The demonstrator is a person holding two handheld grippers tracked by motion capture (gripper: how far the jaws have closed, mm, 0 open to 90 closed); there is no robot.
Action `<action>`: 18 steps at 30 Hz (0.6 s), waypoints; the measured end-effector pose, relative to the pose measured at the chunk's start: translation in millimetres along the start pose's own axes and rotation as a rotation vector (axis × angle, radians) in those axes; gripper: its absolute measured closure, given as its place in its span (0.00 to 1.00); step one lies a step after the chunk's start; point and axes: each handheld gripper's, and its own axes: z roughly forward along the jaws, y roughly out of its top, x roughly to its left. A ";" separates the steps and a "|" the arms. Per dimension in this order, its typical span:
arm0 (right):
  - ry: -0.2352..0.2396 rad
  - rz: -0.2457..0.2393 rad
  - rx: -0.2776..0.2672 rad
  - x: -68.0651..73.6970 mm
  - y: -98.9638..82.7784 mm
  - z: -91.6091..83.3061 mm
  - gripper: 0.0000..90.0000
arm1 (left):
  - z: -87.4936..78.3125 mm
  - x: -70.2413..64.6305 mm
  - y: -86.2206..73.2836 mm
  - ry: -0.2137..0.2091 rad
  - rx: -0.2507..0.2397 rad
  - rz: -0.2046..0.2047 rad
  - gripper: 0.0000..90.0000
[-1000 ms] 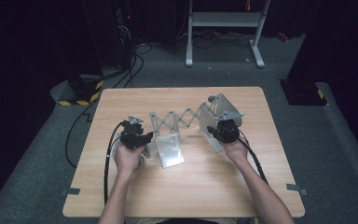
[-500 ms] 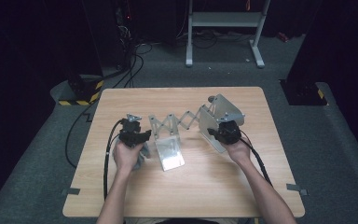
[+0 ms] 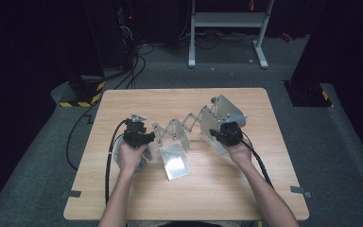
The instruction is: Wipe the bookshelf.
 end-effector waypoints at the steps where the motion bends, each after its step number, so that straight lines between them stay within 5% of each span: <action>1: 0.000 0.000 0.000 0.0 0.0 0.0 0.99 | -0.6 -0.8 -0.5 -0.002 -0.003 0.002 0.53; 8: -0.014 0.007 0.015 3.2 11.0 10.5 0.98 | -4.0 -7.4 -6.0 -0.052 -0.021 -0.007 0.53; 18: -0.016 0.004 0.011 5.9 12.5 15.5 0.98 | -5.9 -15.6 -9.3 -0.072 -0.024 0.010 0.53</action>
